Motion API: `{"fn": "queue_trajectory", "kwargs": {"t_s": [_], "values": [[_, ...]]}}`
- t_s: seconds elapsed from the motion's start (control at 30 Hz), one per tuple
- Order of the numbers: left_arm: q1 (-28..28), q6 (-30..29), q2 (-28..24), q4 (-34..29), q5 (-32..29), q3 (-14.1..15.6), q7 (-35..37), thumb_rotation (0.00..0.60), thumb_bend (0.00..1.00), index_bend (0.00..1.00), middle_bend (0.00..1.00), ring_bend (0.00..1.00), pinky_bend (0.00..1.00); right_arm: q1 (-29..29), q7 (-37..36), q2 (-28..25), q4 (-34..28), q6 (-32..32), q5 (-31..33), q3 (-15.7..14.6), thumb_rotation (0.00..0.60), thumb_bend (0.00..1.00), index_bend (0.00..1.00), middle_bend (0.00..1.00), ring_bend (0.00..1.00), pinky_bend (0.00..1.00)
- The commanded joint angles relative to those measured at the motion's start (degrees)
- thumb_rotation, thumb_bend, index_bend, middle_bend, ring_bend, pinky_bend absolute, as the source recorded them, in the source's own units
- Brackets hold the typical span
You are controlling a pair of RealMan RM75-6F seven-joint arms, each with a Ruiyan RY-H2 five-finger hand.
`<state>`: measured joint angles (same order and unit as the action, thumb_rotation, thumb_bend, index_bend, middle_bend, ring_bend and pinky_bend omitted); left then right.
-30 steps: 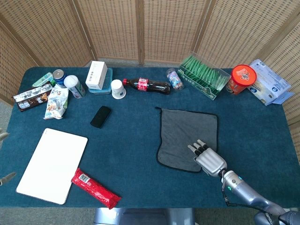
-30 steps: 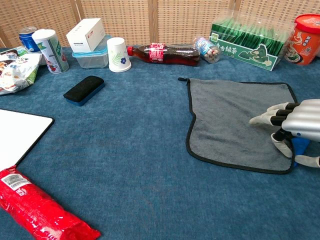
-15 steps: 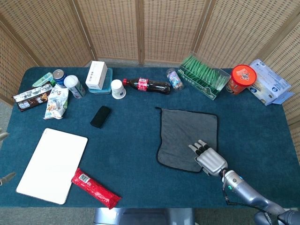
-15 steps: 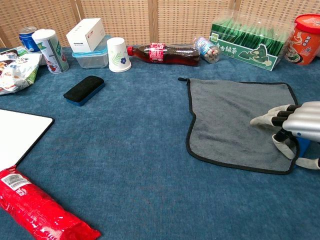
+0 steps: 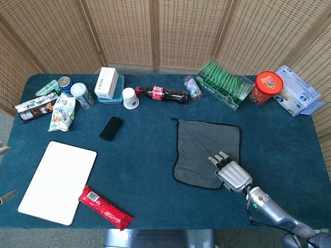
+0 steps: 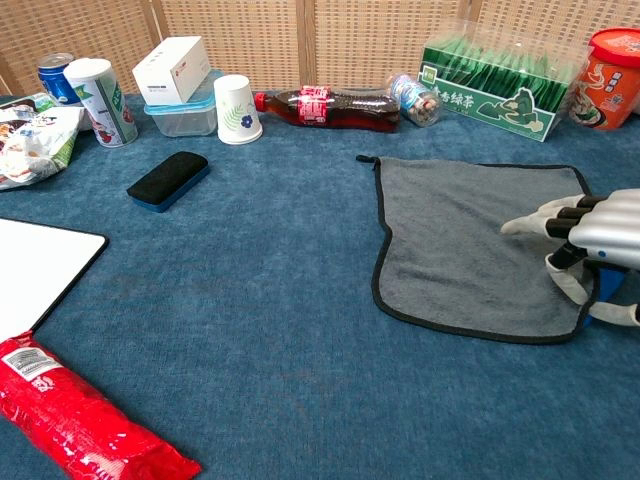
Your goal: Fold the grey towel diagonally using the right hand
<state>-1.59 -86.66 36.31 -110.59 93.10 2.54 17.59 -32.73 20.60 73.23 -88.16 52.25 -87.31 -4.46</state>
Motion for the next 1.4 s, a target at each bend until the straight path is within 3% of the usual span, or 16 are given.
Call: {"fn": "queue_trajectory", "kwargs": {"t_s": [0.03,0.6,1.13,1.4], "values": [[-0.1,0.1,0.0,0.0,-0.1,0.0,0.0,0.600,0.11,0.11,0.00,0.00,0.00,0.1,0.1,-0.3,-0.3,0.5,0.0,0.3,0.600,0.42,0.88,0.00,0.00,0.10],[-0.1,0.1,0.0,0.0,0.1,0.0,0.1,0.600,0.11,0.11,0.00,0.00,0.00,-1.7,2.8,-0.7,-4.0,0.4,2.6,4.1,0.600,0.43,0.89,0.00,0.00,0.10],[-0.2,0.2,-0.2,0.4,-0.1,0.0,1.0,0.600,0.11,0.11,0.00,0.00,0.00,-6.1,8.7,2.5,-5.6,-2.6,13.6,10.3,0.600,0.44,0.89,0.00,0.00,0.10],[-0.5,1.0,-0.3,0.7,-0.7,-0.1,1.8,0.600,0.11,0.11,0.00,0.00,0.00,-10.2,13.2,5.2,-5.5,-3.6,22.7,13.9,0.600,0.44,0.89,0.00,0.00,0.10]]}}
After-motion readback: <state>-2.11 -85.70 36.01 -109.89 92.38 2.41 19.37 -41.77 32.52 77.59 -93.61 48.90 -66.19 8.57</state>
